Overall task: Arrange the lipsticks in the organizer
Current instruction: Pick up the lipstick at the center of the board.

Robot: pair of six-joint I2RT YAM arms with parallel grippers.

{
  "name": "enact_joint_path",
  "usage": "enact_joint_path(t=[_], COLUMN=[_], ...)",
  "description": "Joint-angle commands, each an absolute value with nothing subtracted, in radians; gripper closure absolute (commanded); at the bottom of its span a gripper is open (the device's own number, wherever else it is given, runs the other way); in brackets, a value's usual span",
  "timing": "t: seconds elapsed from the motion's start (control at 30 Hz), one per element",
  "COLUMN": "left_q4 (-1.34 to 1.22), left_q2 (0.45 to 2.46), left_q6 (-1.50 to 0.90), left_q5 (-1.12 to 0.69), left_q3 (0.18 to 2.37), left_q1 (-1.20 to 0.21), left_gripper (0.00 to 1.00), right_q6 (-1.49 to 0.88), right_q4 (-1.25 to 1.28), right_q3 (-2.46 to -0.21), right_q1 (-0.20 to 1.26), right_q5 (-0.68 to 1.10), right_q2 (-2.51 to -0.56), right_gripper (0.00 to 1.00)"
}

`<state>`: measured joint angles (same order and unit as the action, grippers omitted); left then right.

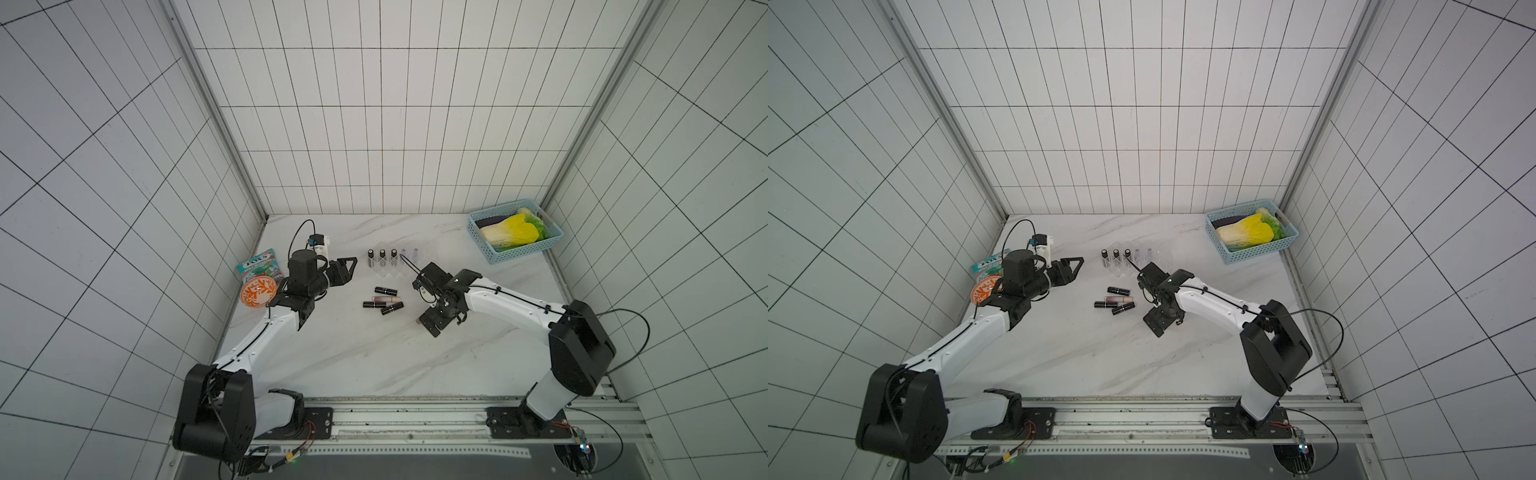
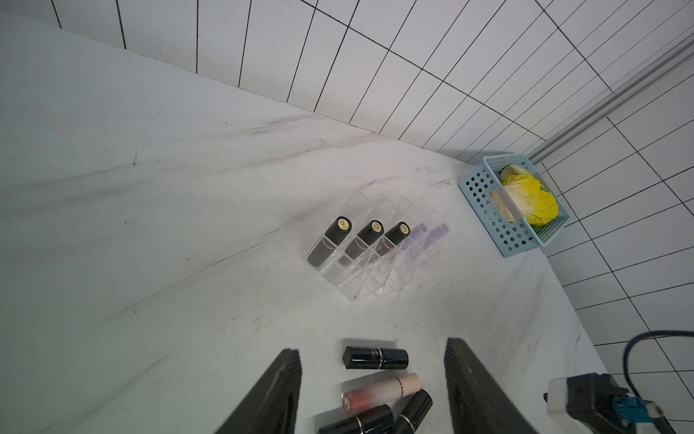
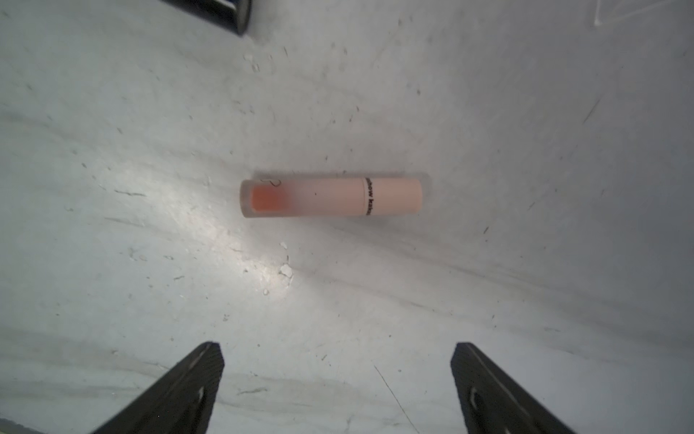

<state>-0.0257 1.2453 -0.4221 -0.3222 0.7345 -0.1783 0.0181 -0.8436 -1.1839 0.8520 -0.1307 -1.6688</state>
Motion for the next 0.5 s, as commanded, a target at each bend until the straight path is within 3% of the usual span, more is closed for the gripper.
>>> enact_joint_path(t=[0.0,0.47], left_q4=[-0.033,-0.018], left_q2=[1.242,1.23], left_q6=[-0.405,-0.388], left_q5=[-0.313,-0.295], left_q3=[0.743,0.744], left_q1=[-0.186,-0.186], left_gripper=[0.41,0.41], right_q6=[0.024,0.204], right_q4=[-0.878,-0.918], right_q3=[-1.19,-1.39], right_q1=[0.854,0.864], right_q5=[-0.206,-0.12], right_q2=[-1.703,-1.924], right_gripper=[0.01,0.01])
